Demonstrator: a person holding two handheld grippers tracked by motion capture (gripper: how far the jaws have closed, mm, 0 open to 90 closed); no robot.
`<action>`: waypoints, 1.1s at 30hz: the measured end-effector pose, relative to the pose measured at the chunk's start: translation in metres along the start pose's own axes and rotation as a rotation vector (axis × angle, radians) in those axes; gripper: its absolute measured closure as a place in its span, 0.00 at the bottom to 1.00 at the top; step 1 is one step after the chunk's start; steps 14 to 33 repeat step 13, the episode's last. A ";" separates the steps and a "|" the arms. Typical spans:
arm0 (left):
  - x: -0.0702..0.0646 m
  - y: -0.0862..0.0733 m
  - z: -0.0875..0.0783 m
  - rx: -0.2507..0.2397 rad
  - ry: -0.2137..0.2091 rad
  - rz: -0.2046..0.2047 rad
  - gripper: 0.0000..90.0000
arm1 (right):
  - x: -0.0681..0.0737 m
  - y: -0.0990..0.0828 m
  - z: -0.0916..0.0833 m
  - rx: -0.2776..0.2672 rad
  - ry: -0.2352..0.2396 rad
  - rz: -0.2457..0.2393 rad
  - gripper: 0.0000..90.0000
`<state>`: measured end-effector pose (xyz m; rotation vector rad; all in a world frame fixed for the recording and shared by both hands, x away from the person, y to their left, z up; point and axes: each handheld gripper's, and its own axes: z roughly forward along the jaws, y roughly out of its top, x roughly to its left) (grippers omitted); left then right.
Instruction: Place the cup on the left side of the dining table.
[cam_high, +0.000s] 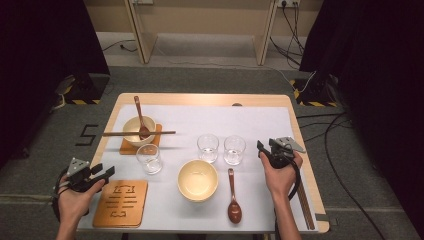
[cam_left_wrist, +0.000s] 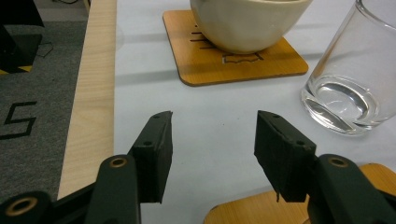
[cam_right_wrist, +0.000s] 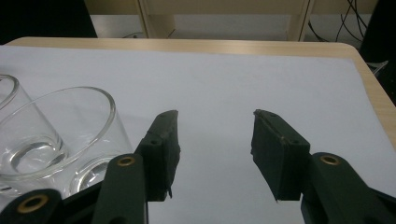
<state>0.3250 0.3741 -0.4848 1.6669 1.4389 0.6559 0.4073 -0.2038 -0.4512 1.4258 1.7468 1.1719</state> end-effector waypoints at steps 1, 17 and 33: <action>0.001 -0.001 -0.001 -0.003 0.002 -0.006 0.51 | 0.000 0.000 0.000 0.001 0.001 0.001 0.57; -0.002 0.000 -0.001 -0.012 -0.005 -0.052 0.50 | -0.003 -0.001 0.003 0.010 0.006 -0.001 0.57; -0.002 0.000 -0.001 -0.012 -0.005 -0.052 0.50 | -0.003 -0.001 0.003 0.010 0.006 -0.001 0.57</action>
